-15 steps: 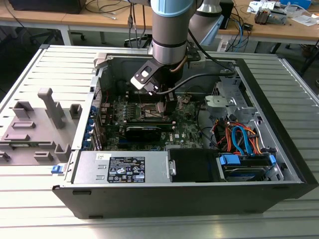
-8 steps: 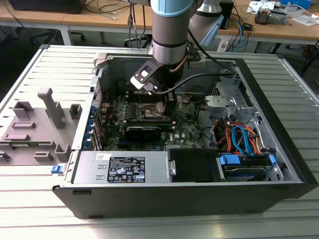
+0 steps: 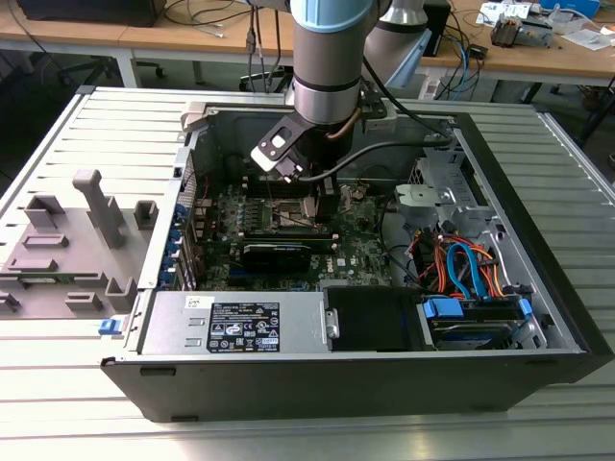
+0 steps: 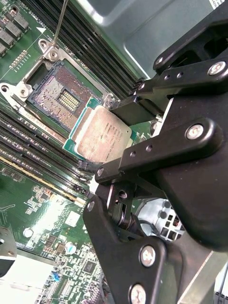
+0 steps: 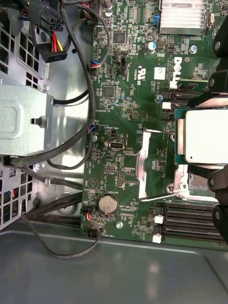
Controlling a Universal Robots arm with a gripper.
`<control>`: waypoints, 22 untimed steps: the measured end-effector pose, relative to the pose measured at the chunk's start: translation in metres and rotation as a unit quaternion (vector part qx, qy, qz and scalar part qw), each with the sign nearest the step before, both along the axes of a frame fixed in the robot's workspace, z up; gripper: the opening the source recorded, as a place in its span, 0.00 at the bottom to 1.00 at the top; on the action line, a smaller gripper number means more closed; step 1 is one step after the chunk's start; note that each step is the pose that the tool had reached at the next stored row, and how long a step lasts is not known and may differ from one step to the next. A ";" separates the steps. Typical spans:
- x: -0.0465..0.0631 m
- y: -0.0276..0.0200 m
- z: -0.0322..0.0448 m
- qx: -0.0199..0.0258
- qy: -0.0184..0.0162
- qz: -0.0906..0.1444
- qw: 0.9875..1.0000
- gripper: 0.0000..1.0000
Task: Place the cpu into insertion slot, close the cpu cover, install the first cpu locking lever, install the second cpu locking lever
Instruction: 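Place the cpu into insertion slot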
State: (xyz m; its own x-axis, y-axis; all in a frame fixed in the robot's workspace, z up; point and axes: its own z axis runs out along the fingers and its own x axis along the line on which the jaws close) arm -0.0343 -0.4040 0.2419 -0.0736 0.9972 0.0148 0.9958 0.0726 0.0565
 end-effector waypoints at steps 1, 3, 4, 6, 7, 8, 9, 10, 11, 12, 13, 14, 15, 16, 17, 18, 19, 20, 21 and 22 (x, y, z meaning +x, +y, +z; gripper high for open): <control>0.000 0.0000 0.0000 0.000 0.000 -0.001 1.000 0.55; 0.000 0.0000 0.0000 0.000 0.000 -0.002 1.000 0.55; 0.000 0.0000 0.0000 0.000 0.000 -0.003 1.000 0.55; 0.000 0.0000 0.0000 0.000 0.000 -0.004 1.000 0.55; 0.000 0.0000 0.0000 0.000 0.000 -0.005 1.000 0.55; 0.000 0.0000 0.0000 0.000 0.000 -0.006 1.000 0.55; 0.000 0.0000 0.0000 0.000 0.000 -0.006 1.000 0.55; 0.000 0.0000 0.0000 0.000 0.000 -0.007 1.000 0.55; 0.000 0.0000 -0.0001 0.000 0.000 -0.007 1.000 0.55; 0.000 0.0000 0.0000 0.000 0.000 -0.008 1.000 0.55; 0.000 0.0000 0.0000 0.000 0.000 -0.009 1.000 0.55; 0.000 0.0000 -0.0001 0.000 0.000 -0.010 1.000 0.55; 0.000 0.0000 -0.0001 0.000 0.000 -0.010 1.000 0.55; 0.000 0.0000 -0.0001 0.000 0.000 -0.011 1.000 0.55; 0.000 0.0000 -0.0001 0.000 0.000 -0.012 1.000 0.55; 0.000 0.0000 -0.0001 0.000 0.000 -0.012 1.000 0.55; 0.000 0.0000 -0.0001 0.000 0.000 -0.013 1.000 0.55; 0.000 0.0000 -0.0001 0.000 0.000 -0.013 1.000 0.55; 0.000 0.0000 -0.0001 0.000 0.000 -0.014 1.000 0.55; 0.000 0.0000 -0.0001 0.000 0.000 -0.015 1.000 0.55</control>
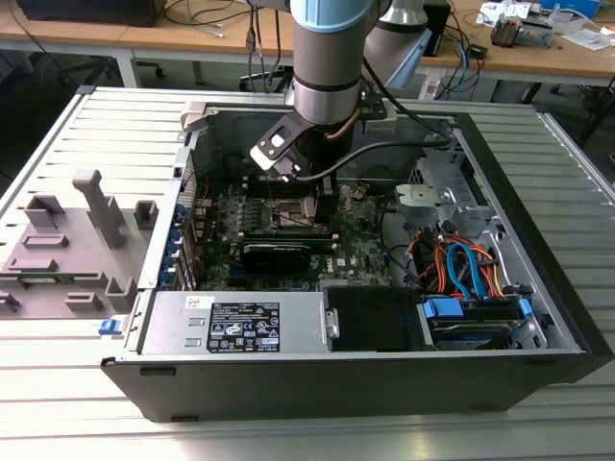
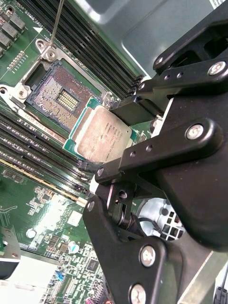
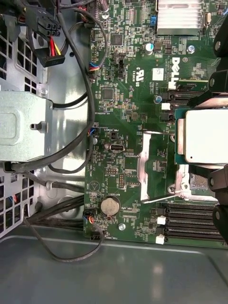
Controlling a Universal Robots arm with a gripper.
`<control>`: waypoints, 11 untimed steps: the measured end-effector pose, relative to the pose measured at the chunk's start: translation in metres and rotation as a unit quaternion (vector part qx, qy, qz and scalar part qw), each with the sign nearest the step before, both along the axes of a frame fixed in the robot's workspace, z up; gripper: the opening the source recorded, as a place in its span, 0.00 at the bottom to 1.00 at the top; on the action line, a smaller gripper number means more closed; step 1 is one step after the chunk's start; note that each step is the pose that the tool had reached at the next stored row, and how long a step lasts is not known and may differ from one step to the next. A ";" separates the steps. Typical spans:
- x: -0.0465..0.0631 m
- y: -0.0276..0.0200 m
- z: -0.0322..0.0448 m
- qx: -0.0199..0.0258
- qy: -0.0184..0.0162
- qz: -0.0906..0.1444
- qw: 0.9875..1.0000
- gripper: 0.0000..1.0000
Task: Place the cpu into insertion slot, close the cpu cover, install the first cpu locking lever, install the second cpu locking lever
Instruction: 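Place the cpu into insertion slot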
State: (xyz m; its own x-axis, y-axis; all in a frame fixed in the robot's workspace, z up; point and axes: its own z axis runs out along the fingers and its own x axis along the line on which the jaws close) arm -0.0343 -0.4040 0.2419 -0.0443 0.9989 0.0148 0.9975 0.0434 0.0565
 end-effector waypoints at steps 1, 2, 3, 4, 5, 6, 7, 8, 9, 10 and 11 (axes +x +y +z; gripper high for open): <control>0.000 0.0000 0.0000 0.000 0.000 -0.001 1.000 0.55; 0.000 0.0000 0.0000 0.000 0.000 -0.001 1.000 0.55; 0.000 0.0000 0.0000 0.000 0.000 -0.002 1.000 0.55; 0.000 0.0000 0.0000 0.000 0.000 -0.003 1.000 0.55; 0.000 0.0000 0.0000 0.000 0.000 -0.004 1.000 0.55; 0.000 0.0000 0.0000 0.000 0.000 -0.005 1.000 0.55; 0.000 0.0000 0.0000 0.000 0.000 -0.006 1.000 0.55; 0.000 0.0000 0.0000 0.000 0.000 -0.007 1.000 0.55; 0.000 0.0000 0.0000 0.000 0.000 -0.007 1.000 0.55; 0.000 0.0000 -0.0001 0.000 0.000 -0.008 1.000 0.55; 0.000 0.0000 -0.0001 0.000 0.000 -0.008 1.000 0.55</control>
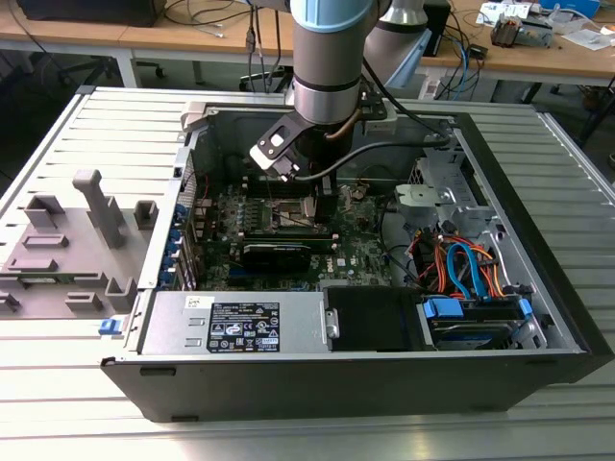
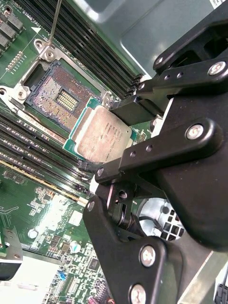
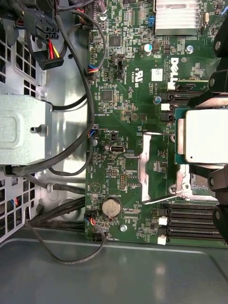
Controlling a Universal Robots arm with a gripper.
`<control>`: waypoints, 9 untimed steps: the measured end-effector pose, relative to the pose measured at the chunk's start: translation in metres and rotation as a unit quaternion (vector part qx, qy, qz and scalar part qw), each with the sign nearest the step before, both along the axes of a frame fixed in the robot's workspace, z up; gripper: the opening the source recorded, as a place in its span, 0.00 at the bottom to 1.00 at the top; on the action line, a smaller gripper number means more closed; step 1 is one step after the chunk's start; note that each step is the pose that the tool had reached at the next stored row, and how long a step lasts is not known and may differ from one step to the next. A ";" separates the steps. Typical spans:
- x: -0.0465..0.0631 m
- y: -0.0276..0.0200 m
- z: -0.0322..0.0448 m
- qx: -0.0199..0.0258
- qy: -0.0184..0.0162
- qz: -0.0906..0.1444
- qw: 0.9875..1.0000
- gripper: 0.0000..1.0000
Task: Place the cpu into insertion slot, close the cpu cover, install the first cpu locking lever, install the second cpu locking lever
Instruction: 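Place the cpu into insertion slot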
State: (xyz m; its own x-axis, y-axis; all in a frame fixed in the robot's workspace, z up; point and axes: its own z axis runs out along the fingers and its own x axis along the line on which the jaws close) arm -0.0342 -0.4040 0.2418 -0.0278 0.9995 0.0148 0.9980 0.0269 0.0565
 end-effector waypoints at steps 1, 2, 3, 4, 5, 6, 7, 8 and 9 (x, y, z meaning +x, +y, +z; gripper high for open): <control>0.000 0.0000 0.0000 0.000 0.000 -0.001 1.000 0.55; 0.000 0.0000 0.0000 0.000 0.000 -0.002 1.000 0.55; 0.000 0.0000 0.0000 0.000 0.000 -0.003 1.000 0.55; 0.000 0.0000 0.0000 0.000 0.000 -0.003 1.000 0.55; 0.000 0.0000 0.0000 0.000 0.000 -0.004 1.000 0.55; 0.000 0.0000 0.0000 0.000 0.000 -0.005 1.000 0.55; 0.000 0.0000 0.0000 0.000 0.000 -0.006 1.000 0.55; 0.000 0.0000 0.0000 0.000 0.000 -0.007 1.000 0.55; 0.000 0.0000 0.0000 0.000 0.000 -0.007 1.000 0.55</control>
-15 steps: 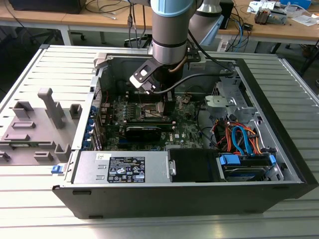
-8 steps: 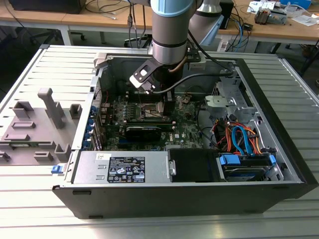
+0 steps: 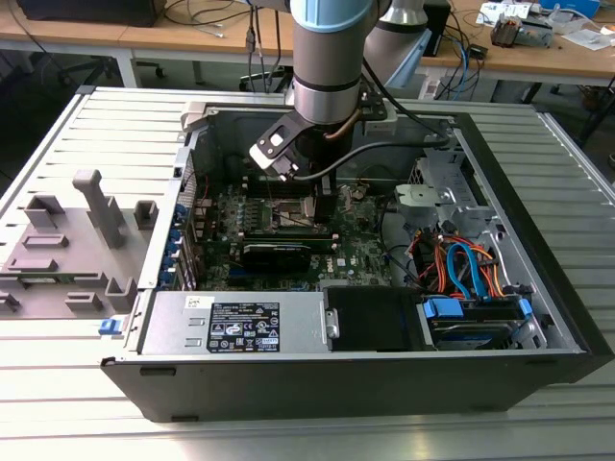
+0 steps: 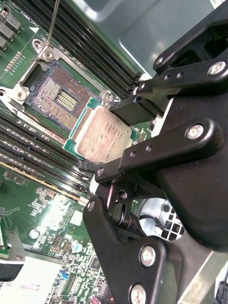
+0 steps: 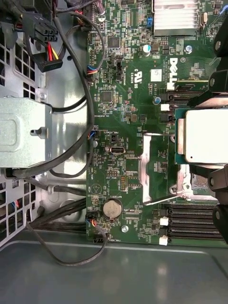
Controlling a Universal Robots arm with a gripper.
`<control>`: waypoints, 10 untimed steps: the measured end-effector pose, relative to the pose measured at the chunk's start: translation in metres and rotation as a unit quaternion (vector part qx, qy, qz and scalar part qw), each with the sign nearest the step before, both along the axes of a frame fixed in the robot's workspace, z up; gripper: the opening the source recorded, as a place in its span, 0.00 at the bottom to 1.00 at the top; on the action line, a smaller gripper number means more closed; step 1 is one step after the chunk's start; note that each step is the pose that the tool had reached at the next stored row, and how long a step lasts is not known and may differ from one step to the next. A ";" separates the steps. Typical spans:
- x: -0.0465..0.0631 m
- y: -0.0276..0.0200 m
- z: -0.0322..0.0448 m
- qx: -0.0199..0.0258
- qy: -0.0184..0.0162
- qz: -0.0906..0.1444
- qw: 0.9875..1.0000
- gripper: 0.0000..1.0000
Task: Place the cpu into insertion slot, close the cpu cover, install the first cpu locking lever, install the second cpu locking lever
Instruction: 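Place the cpu into insertion slot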
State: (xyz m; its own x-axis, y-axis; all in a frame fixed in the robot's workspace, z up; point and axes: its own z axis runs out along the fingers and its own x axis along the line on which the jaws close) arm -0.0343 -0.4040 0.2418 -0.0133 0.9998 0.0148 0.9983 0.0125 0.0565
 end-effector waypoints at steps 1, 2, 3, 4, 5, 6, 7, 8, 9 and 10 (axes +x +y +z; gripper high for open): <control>0.000 0.0000 0.0000 0.000 0.000 -0.001 1.000 0.55; 0.000 0.0000 0.0000 0.000 0.000 -0.002 1.000 0.55; 0.000 0.0000 0.0000 0.000 0.000 -0.003 1.000 0.55; 0.000 0.0000 0.0000 0.000 0.000 -0.003 1.000 0.55; 0.000 0.0000 0.0000 0.000 0.000 -0.004 1.000 0.55; 0.000 0.0000 0.0000 0.000 0.000 -0.004 1.000 0.55; 0.000 0.0000 0.0000 0.000 0.000 -0.005 1.000 0.55; 0.000 0.0000 0.0000 0.000 0.000 -0.006 1.000 0.55; 0.000 0.0000 0.0000 0.000 0.000 -0.007 1.000 0.55; 0.000 0.0000 0.0000 0.000 0.000 -0.008 1.000 0.55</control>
State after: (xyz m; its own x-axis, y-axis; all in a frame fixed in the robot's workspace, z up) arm -0.0343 -0.4040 0.2418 0.0026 0.9999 0.0148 0.9984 -0.0034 0.0565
